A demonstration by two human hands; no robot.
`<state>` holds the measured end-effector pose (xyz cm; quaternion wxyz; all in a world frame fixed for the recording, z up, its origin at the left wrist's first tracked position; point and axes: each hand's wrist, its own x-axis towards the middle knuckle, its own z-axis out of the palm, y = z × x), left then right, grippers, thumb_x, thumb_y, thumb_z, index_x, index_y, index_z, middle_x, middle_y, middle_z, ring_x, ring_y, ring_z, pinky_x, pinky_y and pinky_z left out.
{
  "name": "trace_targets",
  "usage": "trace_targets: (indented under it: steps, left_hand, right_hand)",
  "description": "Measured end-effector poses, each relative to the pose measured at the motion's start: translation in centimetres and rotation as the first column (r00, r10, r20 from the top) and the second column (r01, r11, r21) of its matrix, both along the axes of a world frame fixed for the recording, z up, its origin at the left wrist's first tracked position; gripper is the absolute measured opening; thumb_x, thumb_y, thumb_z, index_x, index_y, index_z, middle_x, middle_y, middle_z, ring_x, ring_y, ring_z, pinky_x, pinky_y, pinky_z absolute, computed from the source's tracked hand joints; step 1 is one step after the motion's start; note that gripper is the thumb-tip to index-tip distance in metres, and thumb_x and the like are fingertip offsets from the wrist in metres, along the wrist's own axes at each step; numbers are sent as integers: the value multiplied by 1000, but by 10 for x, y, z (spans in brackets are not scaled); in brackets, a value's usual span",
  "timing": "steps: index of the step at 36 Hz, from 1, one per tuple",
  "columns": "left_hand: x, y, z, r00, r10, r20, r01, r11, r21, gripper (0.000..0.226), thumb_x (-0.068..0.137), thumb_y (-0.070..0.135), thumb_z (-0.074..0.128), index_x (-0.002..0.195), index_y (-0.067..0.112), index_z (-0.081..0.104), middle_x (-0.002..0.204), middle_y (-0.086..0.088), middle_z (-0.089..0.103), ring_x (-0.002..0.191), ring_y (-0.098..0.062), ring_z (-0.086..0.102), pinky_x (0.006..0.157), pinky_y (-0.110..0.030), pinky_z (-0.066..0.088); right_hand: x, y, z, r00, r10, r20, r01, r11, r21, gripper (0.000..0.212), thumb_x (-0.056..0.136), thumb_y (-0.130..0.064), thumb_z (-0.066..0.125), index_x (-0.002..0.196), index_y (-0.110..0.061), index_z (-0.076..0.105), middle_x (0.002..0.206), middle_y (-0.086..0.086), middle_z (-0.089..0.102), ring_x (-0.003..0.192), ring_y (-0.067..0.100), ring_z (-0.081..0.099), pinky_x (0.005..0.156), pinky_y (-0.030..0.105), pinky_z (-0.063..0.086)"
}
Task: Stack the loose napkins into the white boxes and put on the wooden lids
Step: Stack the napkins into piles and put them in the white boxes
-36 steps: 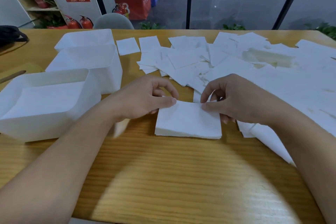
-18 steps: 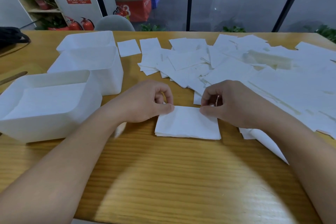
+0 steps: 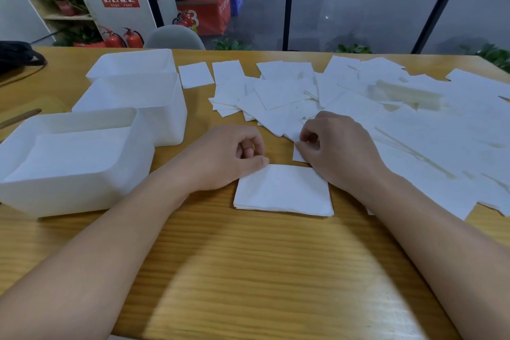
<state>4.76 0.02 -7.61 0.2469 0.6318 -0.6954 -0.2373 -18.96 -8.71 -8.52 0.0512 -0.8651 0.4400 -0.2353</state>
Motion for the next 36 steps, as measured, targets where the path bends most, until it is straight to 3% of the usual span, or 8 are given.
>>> trace_targets:
  steps: [13,19,25,31,33,36]
  left_hand:
    - [1,-1,-2,1000,-10,15,11,1000,-13,8,97,46,78,98,41,72,85,17,66,68,-3,54,69,-36,56]
    - [1,0,-2,1000,-11,27,11,1000,-12,7,98,46,77,100,42,72,86,18,66,68,-3,55,68,-32,55]
    - [-3,0,-4,1000,12,13,-11,999,-46,15,98,43,79,112,43,73,90,13,69,78,-4,63,72,-24,56]
    - [-10,-1,-6,997,46,-58,-59,968,-244,65,92,34,86,148,49,57,112,16,59,98,-13,60,82,-22,49]
    - [-12,-1,-5,998,58,-3,-57,958,-282,61,91,35,88,146,47,62,116,17,54,102,-11,58,80,-16,44]
    - [-13,-2,-6,997,72,-10,-71,946,-317,27,94,36,85,119,43,78,116,19,54,102,-8,57,79,-14,41]
  right_hand:
    - [7,6,2,979,-84,-185,67,993,-99,23,99,-22,58,80,-11,66,83,1,58,67,26,57,62,44,55]
    - [10,5,2,963,-110,-246,78,988,-136,26,100,-13,57,74,-9,60,78,3,53,61,26,53,54,39,45]
    - [5,2,2,991,26,-134,-36,997,-73,27,109,-20,53,86,-11,64,89,2,57,71,24,57,66,48,54]
    - [4,13,10,965,260,45,-261,965,28,11,107,-21,60,97,-23,65,97,-12,56,82,9,55,72,28,40]
    - [4,17,11,941,308,141,-321,944,75,10,107,-20,61,98,-24,64,97,-12,58,86,10,58,75,28,43]
    - [0,19,11,919,332,214,-361,926,110,8,107,-23,63,100,-26,65,99,-12,62,93,10,61,78,21,44]
